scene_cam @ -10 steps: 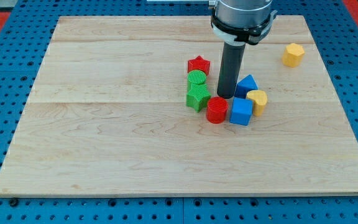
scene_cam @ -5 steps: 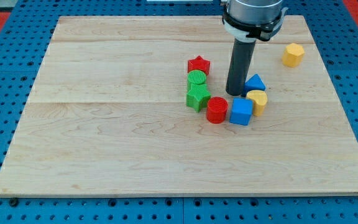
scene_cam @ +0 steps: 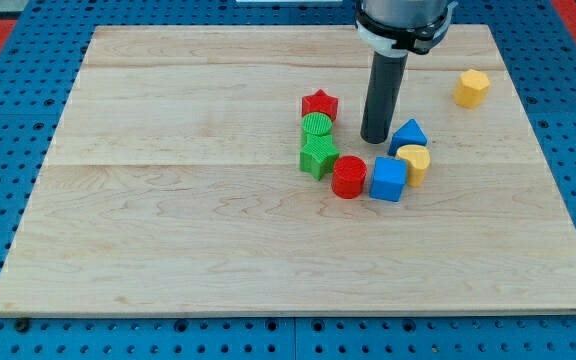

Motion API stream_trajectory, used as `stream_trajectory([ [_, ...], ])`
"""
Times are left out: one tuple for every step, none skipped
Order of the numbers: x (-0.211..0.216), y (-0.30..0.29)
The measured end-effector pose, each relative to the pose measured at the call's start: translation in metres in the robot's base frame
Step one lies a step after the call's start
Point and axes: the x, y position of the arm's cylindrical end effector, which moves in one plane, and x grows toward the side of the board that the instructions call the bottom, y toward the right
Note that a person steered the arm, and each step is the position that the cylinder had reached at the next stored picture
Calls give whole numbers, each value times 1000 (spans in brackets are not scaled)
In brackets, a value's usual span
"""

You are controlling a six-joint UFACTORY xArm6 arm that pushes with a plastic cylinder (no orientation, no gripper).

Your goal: Adjust blue triangle above yellow heart

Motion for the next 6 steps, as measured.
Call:
stream_trajectory([
  [-11,0],
  [-28,9],
  [-32,29],
  [-32,51],
  [-32,73],
  [-20,105],
])
